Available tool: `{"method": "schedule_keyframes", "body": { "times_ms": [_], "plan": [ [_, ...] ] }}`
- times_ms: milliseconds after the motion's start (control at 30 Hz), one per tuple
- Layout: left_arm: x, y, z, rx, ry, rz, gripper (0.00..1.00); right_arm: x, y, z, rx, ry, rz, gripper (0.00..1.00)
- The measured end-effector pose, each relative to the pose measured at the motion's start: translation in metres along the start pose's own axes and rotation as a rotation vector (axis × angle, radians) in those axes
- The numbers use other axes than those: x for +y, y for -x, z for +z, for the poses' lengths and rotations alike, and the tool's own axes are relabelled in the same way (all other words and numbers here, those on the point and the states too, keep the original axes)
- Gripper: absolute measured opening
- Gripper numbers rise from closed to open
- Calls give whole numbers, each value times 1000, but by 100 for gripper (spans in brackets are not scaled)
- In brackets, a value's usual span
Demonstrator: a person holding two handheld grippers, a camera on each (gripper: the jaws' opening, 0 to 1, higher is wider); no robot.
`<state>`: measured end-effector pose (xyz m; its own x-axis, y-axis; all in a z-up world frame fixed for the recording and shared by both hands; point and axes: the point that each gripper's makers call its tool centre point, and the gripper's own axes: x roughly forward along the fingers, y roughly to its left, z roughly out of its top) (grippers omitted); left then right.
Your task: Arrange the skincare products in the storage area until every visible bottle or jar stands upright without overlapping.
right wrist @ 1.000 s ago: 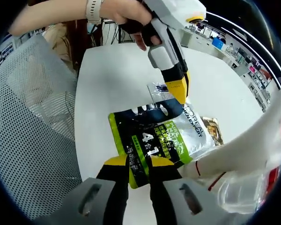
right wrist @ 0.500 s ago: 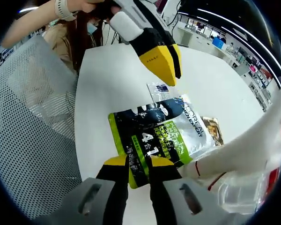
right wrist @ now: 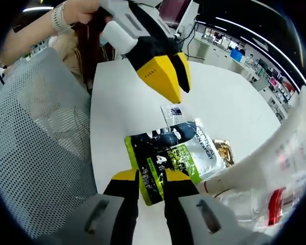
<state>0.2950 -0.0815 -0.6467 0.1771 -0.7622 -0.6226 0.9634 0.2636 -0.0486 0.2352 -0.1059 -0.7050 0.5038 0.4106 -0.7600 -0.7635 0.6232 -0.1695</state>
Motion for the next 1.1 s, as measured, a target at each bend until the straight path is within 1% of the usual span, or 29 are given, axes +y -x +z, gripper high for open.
{"method": "schedule_keyframes", "body": {
  "times_ms": [233,400,500,767,833,900,967,1100],
  "plan": [
    [-12,6,1,-12,-8,-7,16,-4,23,11,-57,-22,-38,20],
    [-18,11,1,-20,-15,-1,19,-4,38,19,-108,-59,-64,21],
    [-21,14,3,-27,-18,0,20,-5,46,23,-127,-71,-81,23],
    [-29,23,12,-62,-19,4,26,-11,72,37,-190,-98,-133,28],
    [-31,26,14,-71,-24,7,28,-14,78,39,-204,-107,-152,30],
    [-33,29,16,-79,-20,12,30,-18,83,39,-223,-139,-174,33],
    [-35,31,17,-91,-17,10,31,-20,86,38,-228,-156,-180,35],
    [-38,34,16,-93,-19,9,35,-29,95,32,-228,-189,-226,41]
  ]
}}
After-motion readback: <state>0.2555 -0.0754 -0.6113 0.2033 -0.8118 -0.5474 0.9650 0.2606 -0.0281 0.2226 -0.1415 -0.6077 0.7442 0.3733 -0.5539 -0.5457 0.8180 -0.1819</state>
